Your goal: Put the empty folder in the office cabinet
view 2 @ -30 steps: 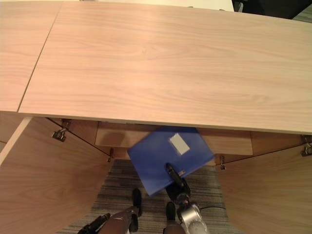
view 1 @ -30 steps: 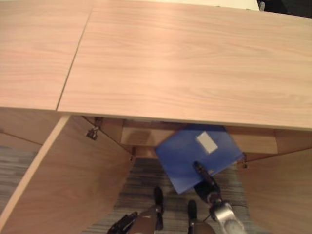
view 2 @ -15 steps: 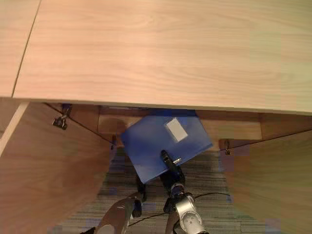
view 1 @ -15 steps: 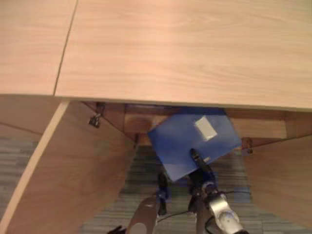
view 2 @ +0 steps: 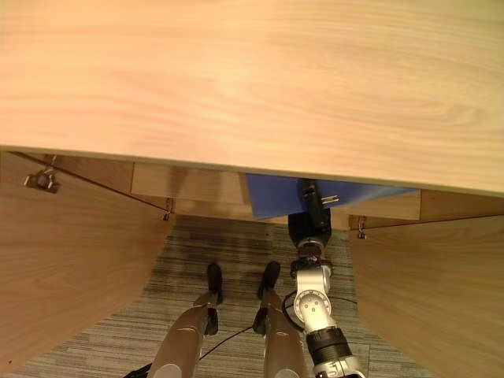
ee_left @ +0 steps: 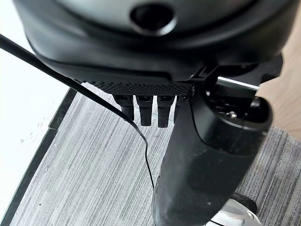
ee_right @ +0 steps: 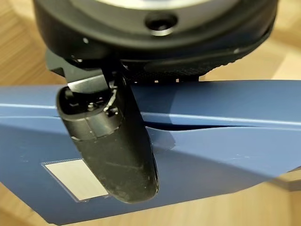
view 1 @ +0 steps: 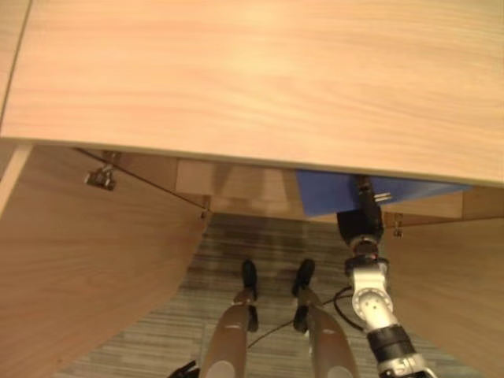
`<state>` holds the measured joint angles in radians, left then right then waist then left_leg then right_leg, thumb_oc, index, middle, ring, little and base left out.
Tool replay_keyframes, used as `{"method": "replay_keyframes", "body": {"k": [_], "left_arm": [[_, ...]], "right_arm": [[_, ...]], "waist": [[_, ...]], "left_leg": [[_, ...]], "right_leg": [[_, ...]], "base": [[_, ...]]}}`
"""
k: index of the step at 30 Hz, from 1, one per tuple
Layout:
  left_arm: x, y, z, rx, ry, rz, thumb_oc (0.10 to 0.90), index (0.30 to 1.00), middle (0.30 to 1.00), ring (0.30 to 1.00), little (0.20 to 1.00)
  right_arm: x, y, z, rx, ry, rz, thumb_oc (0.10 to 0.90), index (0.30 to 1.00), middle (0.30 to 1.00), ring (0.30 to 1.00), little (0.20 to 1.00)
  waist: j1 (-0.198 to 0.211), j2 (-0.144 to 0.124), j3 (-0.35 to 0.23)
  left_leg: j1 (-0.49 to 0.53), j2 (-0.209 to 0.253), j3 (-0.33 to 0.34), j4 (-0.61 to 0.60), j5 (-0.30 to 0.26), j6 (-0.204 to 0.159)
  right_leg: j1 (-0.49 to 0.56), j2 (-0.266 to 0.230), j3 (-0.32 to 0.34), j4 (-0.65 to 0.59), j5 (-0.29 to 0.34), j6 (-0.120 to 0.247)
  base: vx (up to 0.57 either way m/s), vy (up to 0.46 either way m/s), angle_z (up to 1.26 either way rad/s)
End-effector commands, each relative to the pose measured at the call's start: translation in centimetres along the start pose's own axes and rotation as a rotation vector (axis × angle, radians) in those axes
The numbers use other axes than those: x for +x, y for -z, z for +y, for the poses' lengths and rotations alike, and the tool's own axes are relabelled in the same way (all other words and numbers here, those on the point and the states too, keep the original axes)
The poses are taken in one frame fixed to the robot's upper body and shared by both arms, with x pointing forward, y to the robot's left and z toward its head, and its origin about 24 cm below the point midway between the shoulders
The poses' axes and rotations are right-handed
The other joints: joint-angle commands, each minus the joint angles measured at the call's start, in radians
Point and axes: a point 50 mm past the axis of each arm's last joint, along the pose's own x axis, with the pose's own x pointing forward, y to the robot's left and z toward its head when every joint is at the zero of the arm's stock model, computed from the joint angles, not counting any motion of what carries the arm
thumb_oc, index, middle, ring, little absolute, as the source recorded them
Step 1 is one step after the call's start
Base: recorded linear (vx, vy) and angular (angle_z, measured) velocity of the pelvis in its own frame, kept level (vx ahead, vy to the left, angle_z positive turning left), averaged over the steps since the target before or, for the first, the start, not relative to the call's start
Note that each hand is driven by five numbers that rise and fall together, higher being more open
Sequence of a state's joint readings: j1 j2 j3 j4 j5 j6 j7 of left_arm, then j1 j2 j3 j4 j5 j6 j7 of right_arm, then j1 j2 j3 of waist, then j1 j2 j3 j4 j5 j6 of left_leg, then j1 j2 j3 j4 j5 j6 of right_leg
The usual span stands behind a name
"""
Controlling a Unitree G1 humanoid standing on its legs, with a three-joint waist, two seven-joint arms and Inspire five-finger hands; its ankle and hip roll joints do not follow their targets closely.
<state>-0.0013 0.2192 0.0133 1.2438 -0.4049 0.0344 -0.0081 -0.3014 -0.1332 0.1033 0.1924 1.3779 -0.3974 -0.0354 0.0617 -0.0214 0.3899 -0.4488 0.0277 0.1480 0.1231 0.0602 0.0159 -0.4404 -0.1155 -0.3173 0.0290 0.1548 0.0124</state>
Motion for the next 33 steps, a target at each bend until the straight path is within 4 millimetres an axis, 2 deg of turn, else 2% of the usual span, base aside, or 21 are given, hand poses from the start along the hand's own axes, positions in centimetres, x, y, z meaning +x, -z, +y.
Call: {"method": "replay_keyframes", "body": {"k": [1,4,5,8,9,14,15,16,18,19,22,25,27,33], "left_arm": [[-0.4,1.9,2.8,0.095,-0.096,0.065,0.800,0.900,0.900,0.900,0.900],[-0.4,1.5,2.6,0.119,-0.085,0.041,0.800,0.900,0.900,0.900,0.900],[-0.4,1.4,2.5,0.121,-0.085,0.040,0.800,0.900,0.900,0.900,0.900],[-0.4,1.0,2.5,0.143,-0.081,0.020,0.800,0.900,0.900,0.900,0.900],[-0.4,1.0,2.5,0.143,-0.081,0.020,0.800,0.900,0.900,0.900,0.900],[-0.4,0.2,2.7,0.178,-0.083,-0.012,0.800,0.900,0.900,0.900,0.900],[-0.4,0.2,2.8,0.188,-0.084,-0.015,0.800,0.900,0.900,0.900,0.900],[-0.4,0.2,2.8,0.188,-0.083,-0.016,0.800,0.900,0.900,0.900,0.900],[-0.4,0.2,2.9,0.203,-0.087,-0.015,0.800,0.900,0.900,0.900,0.900],[-0.4,0.1,2.9,0.207,-0.090,-0.017,0.800,0.900,0.900,0.900,0.900],[-0.4,-0.1,3.1,0.202,-0.099,-0.027,0.800,0.900,0.900,0.900,0.900],[-0.5,0.0,3.1,0.202,-0.101,-0.028,0.800,0.900,0.900,0.900,0.900],[-0.5,0.3,3.2,0.219,-0.112,-0.014,0.800,0.900,0.900,0.900,0.900],[-0.5,0.3,2.9,0.219,-0.105,-0.022,0.800,0.900,0.900,0.900,0.900]], "right_arm": [[0.6,-3.9,5.7,0.054,-0.251,-0.242,0.400,0.300,0.300,0.300,0.300],[1.2,-5.8,7.5,0.073,-0.298,-0.355,0.400,0.300,0.300,0.300,0.300],[1.2,-5.8,7.5,0.073,-0.297,-0.357,0.400,0.300,0.300,0.300,0.300],[2.3,-7.7,10.0,0.081,-0.360,-0.462,0.400,0.300,0.300,0.300,0.300],[2.3,-7.7,10.0,0.081,-0.361,-0.462,0.400,0.300,0.300,0.300,0.300],[2.7,-9.2,11.9,0.082,-0.415,-0.535,0.400,0.300,0.300,0.300,0.300],[2.8,-9.5,12.4,0.082,-0.424,-0.547,0.400,0.300,0.300,0.300,0.300],[2.8,-9.5,12.4,0.081,-0.425,-0.548,0.400,0.300,0.300,0.300,0.300],[2.8,-9.5,13.3,0.081,-0.450,-0.552,0.400,0.300,0.300,0.300,0.300],[2.5,-9.5,13.9,0.084,-0.477,-0.552,0.400,0.300,0.300,0.300,0.300],[1.9,-9.6,14.6,0.094,-0.515,-0.563,0.400,0.300,0.300,0.300,0.300],[1.8,-9.5,14.8,0.094,-0.524,-0.565,0.400,0.300,0.300,0.300,0.300],[1.6,-9.4,15.1,0.112,-0.531,-0.565,0.400,0.300,0.300,0.300,0.300],[1.8,-9.2,14.6,0.112,-0.507,-0.551,0.400,0.300,0.300,0.300,0.300]], "waist": [[0.013,0.035,-0.038],[0.020,0.051,-0.028],[0.021,0.051,-0.028],[0.030,0.075,-0.008],[0.030,0.075,-0.008],[0.033,0.106,0.012],[0.033,0.116,0.014],[0.033,0.117,0.011],[0.035,0.126,0.015],[0.038,0.131,0.016],[0.041,0.137,0.019],[0.042,0.139,0.020],[0.044,0.142,0.024],[0.046,0.143,0.020]], "left_leg": [[-0.004,-0.004,-0.096,0.006,-0.077,-0.036],[-0.021,-0.005,-0.103,0.002,-0.071,-0.036],[-0.023,-0.005,-0.104,0.003,-0.071,-0.036],[-0.064,-0.009,-0.109,0.035,-0.081,-0.035],[-0.066,-0.009,-0.109,0.036,-0.081,-0.035],[-0.182,-0.014,-0.124,0.193,-0.138,-0.025],[-0.234,-0.014,-0.124,0.279,-0.168,-0.023],[-0.244,-0.014,-0.124,0.291,-0.174,-0.023],[-0.294,-0.014,-0.125,0.387,-0.209,-0.017],[-0.339,-0.011,-0.124,0.471,-0.244,-0.009],[-0.400,-0.010,-0.121,0.590,-0.298,-0.001],[-0.418,-0.008,-0.121,0.623,-0.312,0.001],[-0.461,-0.007,-0.120,0.709,-0.350,0.005],[-0.488,-0.009,-0.121,0.736,-0.366,0.011]], "right_leg": [[0.029,-0.041,-0.004,0.101,-0.161,0.075],[0.009,-0.043,-0.005,0.117,-0.174,0.074],[0.007,-0.044,-0.005,0.119,-0.174,0.074],[-0.042,-0.056,-0.002,0.179,-0.198,0.069],[-0.043,-0.056,-0.002,0.180,-0.199,0.069],[-0.147,-0.087,0.007,0.354,-0.270,0.053],[-0.193,-0.098,0.010,0.440,-0.304,0.046],[-0.201,-0.100,0.011,0.450,-0.310,0.046],[-0.253,-0.109,0.019,0.549,-0.349,0.038],[-0.297,-0.124,0.023,0.634,-0.384,0.033],[-0.356,-0.141,0.039,0.756,-0.445,0.019],[-0.375,-0.147,0.047,0.790,-0.466,0.011],[-0.409,-0.162,0.063,0.868,-0.512,-0.010],[-0.435,-0.166,0.069,0.898,-0.528,-0.015]], "base": [[-0.01,-0.048,0.13],[-0.02,-0.034,0.13],[-0.02,-0.025,0.15],[-0.02,-0.010,0.05],[-0.03,-0.004,0.04],[-0.04,0.001,0.11],[-0.02,0.020,0.19],[-0.01,0.026,0.18],[0.01,0.027,0.09],[0.02,0.022,0.04],[0.03,0.002,0.04],[0.00,0.000,0.00],[0.04,-0.023,-0.06],[0.01,-0.003,-0.01]]}}
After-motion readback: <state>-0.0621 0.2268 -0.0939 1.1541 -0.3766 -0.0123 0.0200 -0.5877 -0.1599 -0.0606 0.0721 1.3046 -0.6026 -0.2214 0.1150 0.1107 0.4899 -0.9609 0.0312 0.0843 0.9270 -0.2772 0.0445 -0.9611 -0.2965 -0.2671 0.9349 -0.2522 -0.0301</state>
